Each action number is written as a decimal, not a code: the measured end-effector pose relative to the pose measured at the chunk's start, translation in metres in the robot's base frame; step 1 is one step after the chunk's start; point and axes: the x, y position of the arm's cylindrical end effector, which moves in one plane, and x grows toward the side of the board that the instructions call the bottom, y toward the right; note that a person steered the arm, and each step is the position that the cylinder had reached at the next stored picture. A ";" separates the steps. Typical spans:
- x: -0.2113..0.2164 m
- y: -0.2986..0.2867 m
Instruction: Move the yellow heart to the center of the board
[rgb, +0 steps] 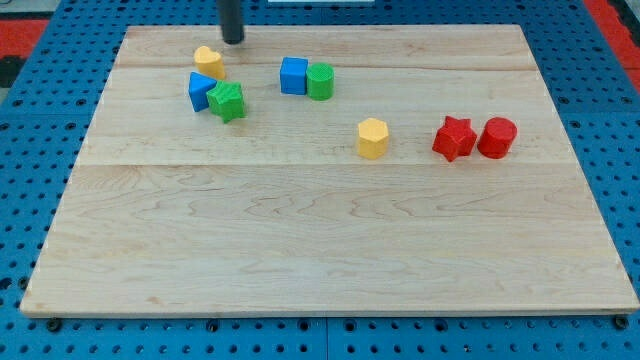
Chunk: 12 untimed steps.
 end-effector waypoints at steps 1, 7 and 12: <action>0.047 -0.021; 0.217 0.029; 0.168 0.033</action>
